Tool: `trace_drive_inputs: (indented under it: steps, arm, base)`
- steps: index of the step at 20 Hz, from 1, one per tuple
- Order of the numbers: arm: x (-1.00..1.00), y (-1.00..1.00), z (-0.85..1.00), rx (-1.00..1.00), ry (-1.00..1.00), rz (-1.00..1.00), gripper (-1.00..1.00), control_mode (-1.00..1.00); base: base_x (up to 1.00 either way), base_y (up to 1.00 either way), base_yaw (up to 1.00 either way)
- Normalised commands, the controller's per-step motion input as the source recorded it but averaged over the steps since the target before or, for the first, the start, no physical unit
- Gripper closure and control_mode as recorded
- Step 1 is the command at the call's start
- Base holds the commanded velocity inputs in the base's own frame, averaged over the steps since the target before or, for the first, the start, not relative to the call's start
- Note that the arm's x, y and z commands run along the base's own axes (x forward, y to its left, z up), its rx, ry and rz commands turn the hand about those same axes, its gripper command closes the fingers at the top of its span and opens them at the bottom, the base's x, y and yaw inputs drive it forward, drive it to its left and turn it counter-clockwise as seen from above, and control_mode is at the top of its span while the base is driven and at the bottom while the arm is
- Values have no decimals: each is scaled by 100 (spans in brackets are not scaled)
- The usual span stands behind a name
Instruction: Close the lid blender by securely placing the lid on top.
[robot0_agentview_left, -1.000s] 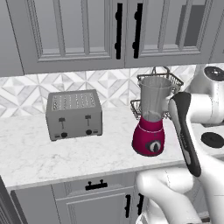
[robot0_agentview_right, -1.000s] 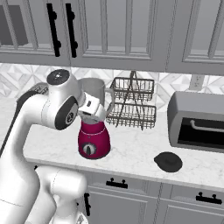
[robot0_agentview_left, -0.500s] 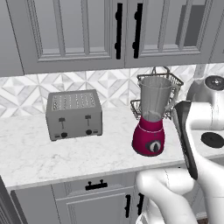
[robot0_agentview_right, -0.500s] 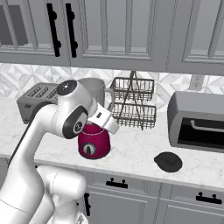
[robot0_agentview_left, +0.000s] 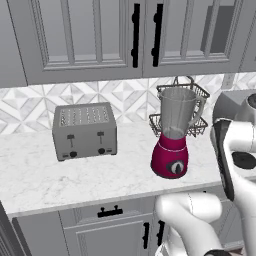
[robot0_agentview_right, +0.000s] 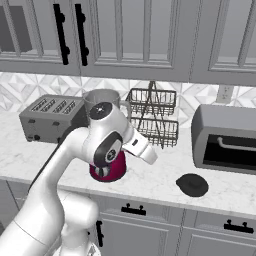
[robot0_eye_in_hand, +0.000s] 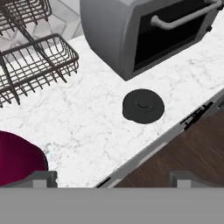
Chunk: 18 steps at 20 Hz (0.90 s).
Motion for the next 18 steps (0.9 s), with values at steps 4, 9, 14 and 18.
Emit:
trace_drive_inputs:
  steps: [4,9,14,18]
  arm:
    - [0,-68,-34,1,0,0,-100,-100]
    - [0,-80,-29,13,0,0,-100,-100]
    - [1,-83,-22,21,0,0,-100,-100]
    - [6,-61,-13,17,0,0,-100,-100]
  base:
    - [0,0,0]
    - [0,0,0]
    - [0,0,0]
    - [0,0,0]
